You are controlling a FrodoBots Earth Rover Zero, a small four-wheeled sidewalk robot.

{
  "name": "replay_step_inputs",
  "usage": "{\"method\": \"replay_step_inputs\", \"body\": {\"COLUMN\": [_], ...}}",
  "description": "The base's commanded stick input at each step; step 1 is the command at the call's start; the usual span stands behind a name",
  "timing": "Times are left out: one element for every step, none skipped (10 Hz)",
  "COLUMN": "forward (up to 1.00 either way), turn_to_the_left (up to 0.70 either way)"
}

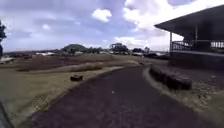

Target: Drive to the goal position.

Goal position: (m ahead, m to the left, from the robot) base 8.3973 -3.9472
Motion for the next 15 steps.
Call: {"method": "replay_step_inputs", "body": {"forward": [0.7,0.7,0.7,0.7,0.7,0.7,0.7,0.7,0.7,0.7,0.7,0.7,0.7,0.7,0.7], "turn_to_the_left": [0.0,0.0,0.0,0.0,0.0,0.0,-0.03,-0.35,-0.31,-0.18,-0.1,-0.09,-0.09,-0.09,-0.09]}}
